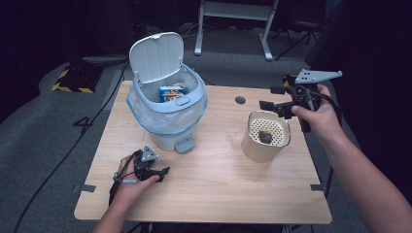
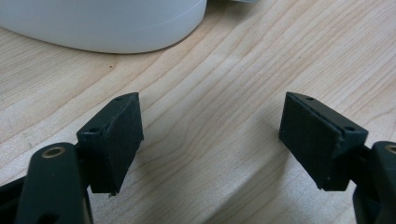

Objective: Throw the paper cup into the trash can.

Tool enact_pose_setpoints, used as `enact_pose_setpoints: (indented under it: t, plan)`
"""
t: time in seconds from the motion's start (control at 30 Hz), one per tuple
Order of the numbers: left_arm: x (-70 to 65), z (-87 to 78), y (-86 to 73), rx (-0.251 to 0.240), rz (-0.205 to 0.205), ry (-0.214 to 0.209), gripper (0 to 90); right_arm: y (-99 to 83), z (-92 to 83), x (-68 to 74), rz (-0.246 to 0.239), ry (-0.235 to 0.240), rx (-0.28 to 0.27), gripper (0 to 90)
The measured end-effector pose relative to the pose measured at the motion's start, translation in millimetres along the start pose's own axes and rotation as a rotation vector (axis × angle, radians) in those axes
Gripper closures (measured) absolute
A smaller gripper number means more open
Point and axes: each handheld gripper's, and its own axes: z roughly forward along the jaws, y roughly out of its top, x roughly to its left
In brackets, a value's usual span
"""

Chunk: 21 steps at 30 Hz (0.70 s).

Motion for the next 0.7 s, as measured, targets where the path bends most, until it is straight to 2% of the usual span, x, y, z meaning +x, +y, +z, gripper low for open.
enact_pose_setpoints:
  t: [0.17, 0.2, 0.33, 0.4, 0.47, 0.5, 0.57, 0.6, 0.67, 0.7]
  plan:
    - [0.0, 0.0, 0.0, 0.000, 0.000, 0.000, 21.7, -17.2, -12.3, -3.7, 0.030, -0.020, -0.006, 21.5]
    - [-0.1, 0.0, 0.0, 0.000, 0.000, 0.000, 21.8, -27.2, -18.8, -4.5, 0.033, -0.039, 0.003, 22.6]
    - [-0.1, 0.0, 0.0, 0.000, 0.000, 0.000, 21.7, -40.4, -25.3, -2.3, 0.033, -0.055, 0.019, 23.9]
    - [-0.1, 0.1, 0.0, -0.001, -0.001, 0.000, 21.8, -55.9, -31.8, 2.5, 0.036, -0.066, 0.030, 25.0]
    - [-0.1, 0.0, 0.0, 0.000, 0.000, 0.000, 21.7, -59.1, -33.3, 3.5, 0.031, -0.072, 0.035, 25.0]
    - [0.0, 0.0, 0.0, 0.000, 0.000, 0.000, 21.8, -67.6, -37.3, 6.7, 0.026, -0.084, 0.046, 25.0]
    - [-0.1, 0.1, 0.0, -0.001, -0.001, 0.000, 21.8, -71.8, -39.2, 8.0, 0.022, -0.089, 0.051, 25.0]
    - [-0.1, 0.1, 0.0, -0.001, -0.001, 0.000, 21.8, -80.8, -43.3, 11.0, 0.015, -0.093, 0.066, 25.0]
    - [-0.1, 0.1, 0.0, -0.001, -0.001, 0.000, 21.7, -83.9, -44.5, 11.7, 0.012, -0.092, 0.069, 25.2]
    - [-0.1, 0.1, 0.0, -0.001, -0.001, 0.000, 21.8, -94.5, -48.2, 14.7, 0.024, -0.090, 0.073, 25.7]
